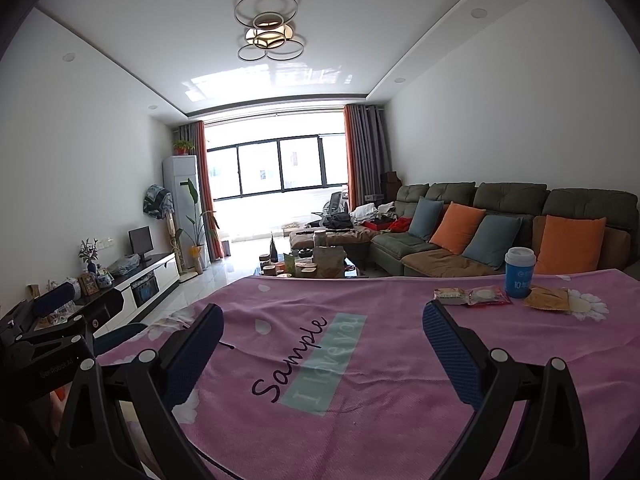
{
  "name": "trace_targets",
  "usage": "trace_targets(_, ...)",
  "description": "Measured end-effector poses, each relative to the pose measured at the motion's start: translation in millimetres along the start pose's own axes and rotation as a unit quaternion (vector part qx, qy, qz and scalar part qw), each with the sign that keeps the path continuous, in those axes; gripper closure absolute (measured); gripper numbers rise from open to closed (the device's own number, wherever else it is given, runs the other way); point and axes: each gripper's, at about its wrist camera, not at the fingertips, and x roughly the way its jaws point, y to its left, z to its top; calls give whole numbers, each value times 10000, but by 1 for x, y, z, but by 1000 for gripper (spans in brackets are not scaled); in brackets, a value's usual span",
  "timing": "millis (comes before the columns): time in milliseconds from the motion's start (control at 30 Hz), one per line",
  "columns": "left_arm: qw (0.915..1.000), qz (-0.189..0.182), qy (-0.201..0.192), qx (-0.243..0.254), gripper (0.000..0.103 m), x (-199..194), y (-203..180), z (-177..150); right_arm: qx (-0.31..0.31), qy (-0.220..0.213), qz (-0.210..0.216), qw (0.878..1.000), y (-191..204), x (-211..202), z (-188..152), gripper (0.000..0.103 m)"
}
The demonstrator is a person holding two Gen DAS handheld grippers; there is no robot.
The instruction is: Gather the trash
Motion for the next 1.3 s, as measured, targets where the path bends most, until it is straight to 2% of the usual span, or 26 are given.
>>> trace_targets(1300,10000,-45,26,-6,5,2,-1,-1,73,65,-72,9999,-6,2,-5,7)
